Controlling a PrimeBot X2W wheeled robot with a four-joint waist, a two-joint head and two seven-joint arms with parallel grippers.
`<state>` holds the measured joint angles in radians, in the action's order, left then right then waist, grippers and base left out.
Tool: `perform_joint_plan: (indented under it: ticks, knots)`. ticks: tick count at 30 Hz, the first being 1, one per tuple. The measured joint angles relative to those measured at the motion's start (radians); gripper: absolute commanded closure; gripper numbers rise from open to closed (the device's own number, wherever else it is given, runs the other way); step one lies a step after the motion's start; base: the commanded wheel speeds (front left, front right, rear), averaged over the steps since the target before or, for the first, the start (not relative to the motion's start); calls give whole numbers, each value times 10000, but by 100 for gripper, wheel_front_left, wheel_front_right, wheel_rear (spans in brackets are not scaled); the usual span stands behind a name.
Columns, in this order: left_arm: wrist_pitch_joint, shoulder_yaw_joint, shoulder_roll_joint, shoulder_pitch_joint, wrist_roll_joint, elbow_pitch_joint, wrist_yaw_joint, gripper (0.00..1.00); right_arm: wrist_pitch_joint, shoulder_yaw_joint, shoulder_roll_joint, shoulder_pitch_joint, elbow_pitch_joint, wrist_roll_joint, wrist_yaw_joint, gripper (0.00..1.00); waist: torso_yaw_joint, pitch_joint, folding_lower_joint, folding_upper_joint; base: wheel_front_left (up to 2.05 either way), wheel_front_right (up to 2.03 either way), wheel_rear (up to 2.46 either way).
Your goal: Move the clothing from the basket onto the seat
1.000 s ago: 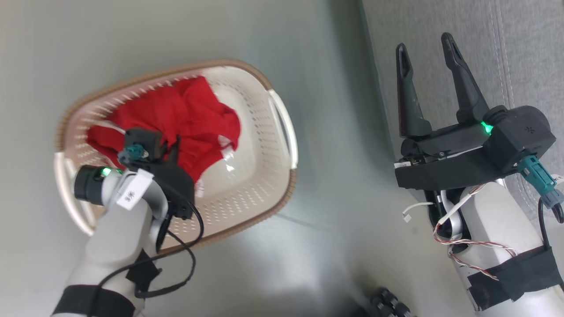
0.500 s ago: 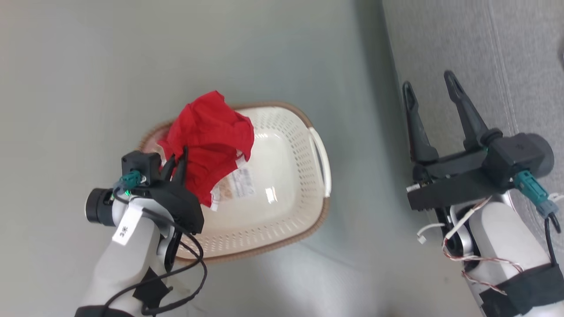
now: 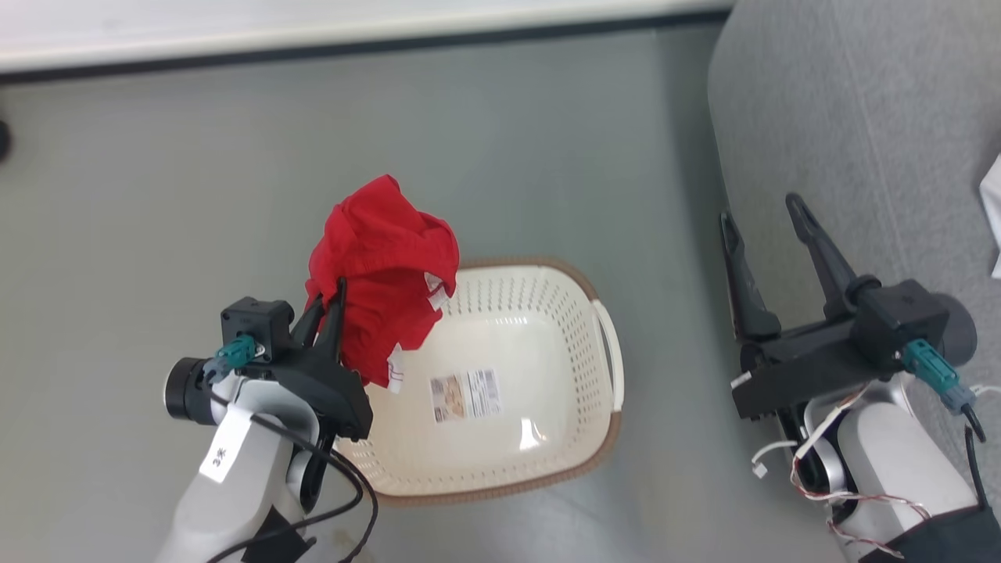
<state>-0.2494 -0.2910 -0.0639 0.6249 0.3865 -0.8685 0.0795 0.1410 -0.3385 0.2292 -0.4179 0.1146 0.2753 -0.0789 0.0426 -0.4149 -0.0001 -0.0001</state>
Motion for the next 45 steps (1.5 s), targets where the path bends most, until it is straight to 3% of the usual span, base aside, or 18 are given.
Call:
perform_joint_plan:
  ticks: [24, 35, 45]
  knots:
    - [-4, 497, -314, -1938, -107, 4312, -268, 100, -205, 184, 105, 1884, 46, 606, 0, 0, -278, 2671, 0, 0, 0, 0, 0]
    - [-35, 224, -307, -2814, -102, 6799, -92, 100, -468, 171, 222, 2473, -313, 690, -13, 0, -218, 3378, 0, 0, 0, 0, 0]
    - [142, -35, -420, -3464, -123, 8184, -94, 100, -706, 105, 268, 2749, -654, 790, -15, 0, -159, 3663, 1, 1, 0, 0, 0]
